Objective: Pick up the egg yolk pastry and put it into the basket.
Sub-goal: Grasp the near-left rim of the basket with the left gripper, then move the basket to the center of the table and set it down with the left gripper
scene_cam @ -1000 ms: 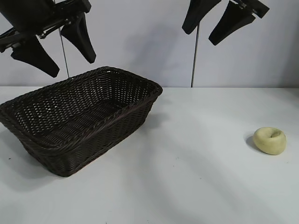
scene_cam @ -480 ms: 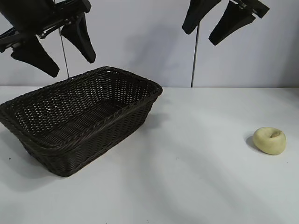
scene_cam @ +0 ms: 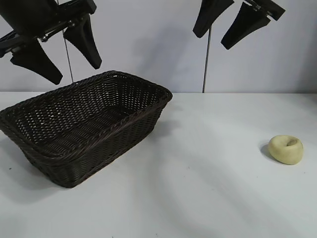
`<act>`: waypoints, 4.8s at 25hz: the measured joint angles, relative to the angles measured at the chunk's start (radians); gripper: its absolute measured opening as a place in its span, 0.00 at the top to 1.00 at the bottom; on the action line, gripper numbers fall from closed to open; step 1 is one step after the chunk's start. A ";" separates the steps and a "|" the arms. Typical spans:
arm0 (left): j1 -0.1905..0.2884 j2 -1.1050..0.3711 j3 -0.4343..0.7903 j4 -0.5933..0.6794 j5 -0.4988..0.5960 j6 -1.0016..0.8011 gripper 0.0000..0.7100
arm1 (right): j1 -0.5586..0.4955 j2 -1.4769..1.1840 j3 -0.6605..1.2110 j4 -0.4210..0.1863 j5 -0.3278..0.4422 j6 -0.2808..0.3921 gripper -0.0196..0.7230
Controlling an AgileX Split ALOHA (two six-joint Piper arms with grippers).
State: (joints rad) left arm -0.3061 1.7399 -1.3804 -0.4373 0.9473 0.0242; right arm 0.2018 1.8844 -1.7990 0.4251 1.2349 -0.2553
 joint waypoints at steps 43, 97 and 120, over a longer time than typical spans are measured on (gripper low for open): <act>0.041 -0.128 0.187 0.395 0.009 -0.833 0.23 | 0.000 0.000 0.000 -0.002 0.000 0.000 0.32; 0.171 0.105 0.292 0.061 -0.215 -0.490 0.86 | 0.000 0.000 0.000 -0.003 0.001 0.000 0.32; 0.171 0.189 0.000 0.017 0.125 -0.024 0.86 | 0.000 0.000 0.000 -0.004 0.001 0.000 0.32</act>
State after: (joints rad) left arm -0.1350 1.9294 -1.3803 -0.4202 1.0724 0.0000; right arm 0.2018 1.8844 -1.7990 0.4214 1.2356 -0.2553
